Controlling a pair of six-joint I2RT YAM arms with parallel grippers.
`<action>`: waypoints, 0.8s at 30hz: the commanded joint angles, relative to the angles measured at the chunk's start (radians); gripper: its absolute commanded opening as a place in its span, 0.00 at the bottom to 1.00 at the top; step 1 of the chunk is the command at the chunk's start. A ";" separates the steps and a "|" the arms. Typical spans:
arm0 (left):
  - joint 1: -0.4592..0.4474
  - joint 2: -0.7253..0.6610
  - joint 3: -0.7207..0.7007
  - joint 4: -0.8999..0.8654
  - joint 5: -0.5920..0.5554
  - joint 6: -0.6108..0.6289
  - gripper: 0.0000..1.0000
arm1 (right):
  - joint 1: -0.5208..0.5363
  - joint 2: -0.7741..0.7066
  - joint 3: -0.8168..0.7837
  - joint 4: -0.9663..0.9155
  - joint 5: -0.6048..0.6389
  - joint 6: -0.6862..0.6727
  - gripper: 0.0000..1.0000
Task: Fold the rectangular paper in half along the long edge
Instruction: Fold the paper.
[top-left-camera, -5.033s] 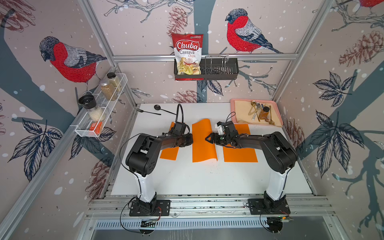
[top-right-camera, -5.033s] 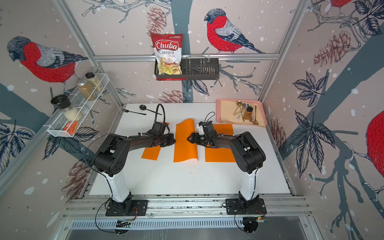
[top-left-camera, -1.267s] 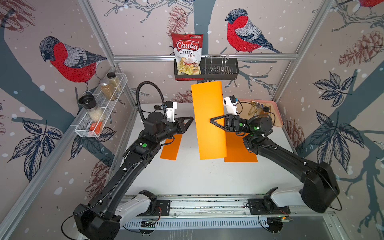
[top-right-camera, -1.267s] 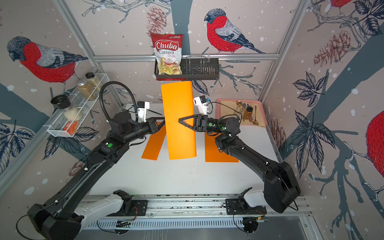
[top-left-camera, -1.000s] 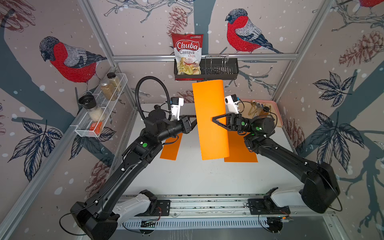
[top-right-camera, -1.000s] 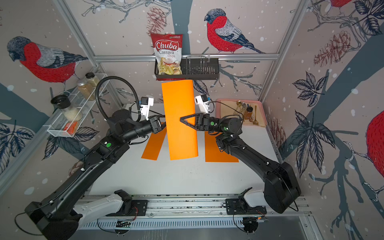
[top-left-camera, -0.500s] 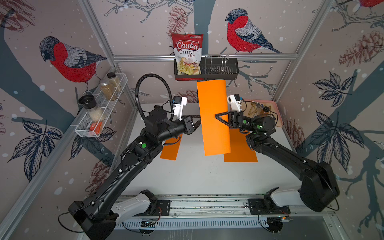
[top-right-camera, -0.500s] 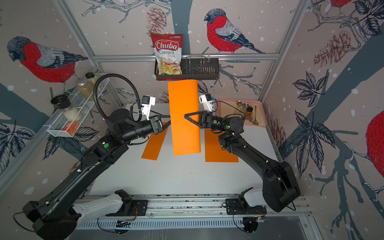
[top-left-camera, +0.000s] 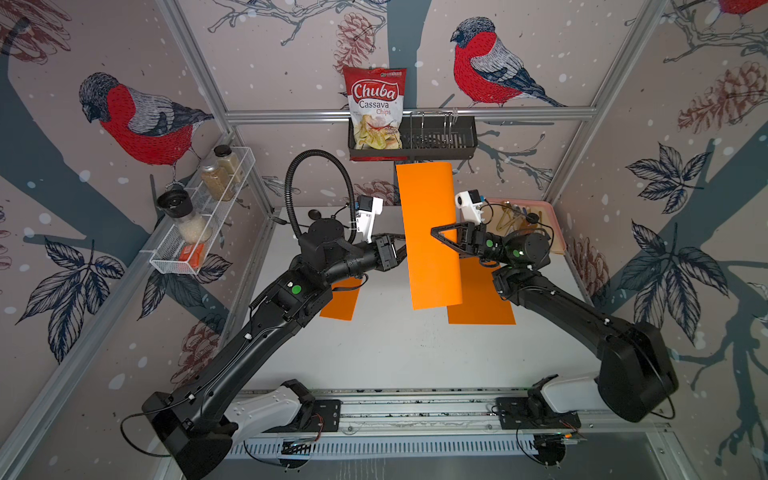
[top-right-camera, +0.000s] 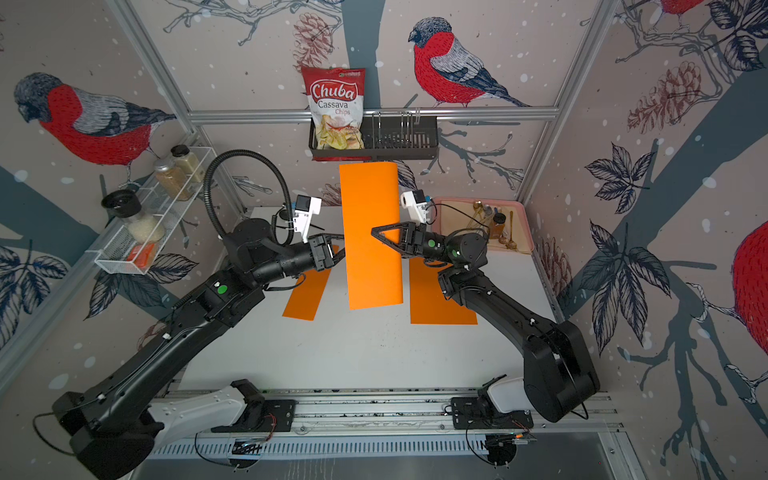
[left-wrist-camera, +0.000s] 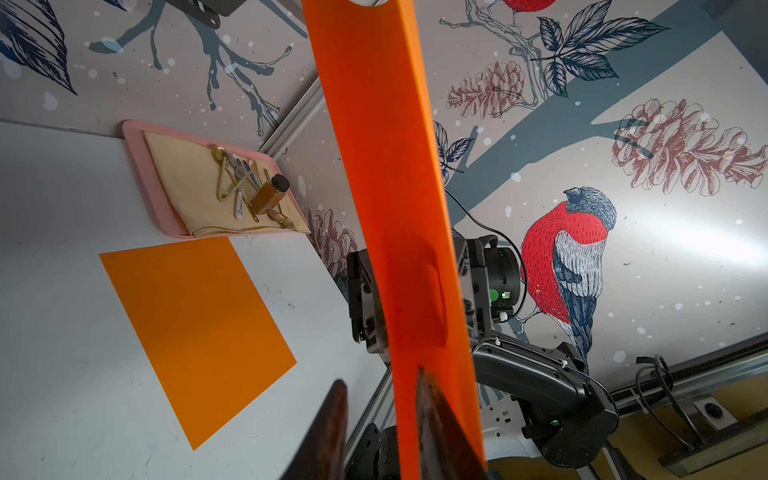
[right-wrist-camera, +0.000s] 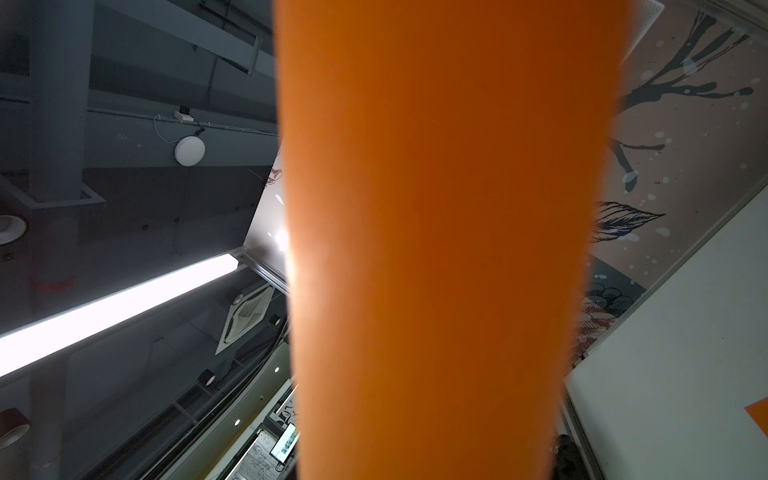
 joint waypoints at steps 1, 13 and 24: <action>-0.002 0.010 -0.002 0.019 -0.004 0.001 0.35 | 0.000 -0.007 0.001 0.026 -0.003 -0.004 0.33; -0.021 0.033 -0.006 0.041 0.006 -0.007 0.35 | 0.001 0.013 -0.001 -0.006 -0.002 -0.040 0.33; -0.023 0.039 -0.013 0.062 0.020 -0.015 0.00 | 0.001 0.031 -0.006 0.043 0.010 -0.017 0.33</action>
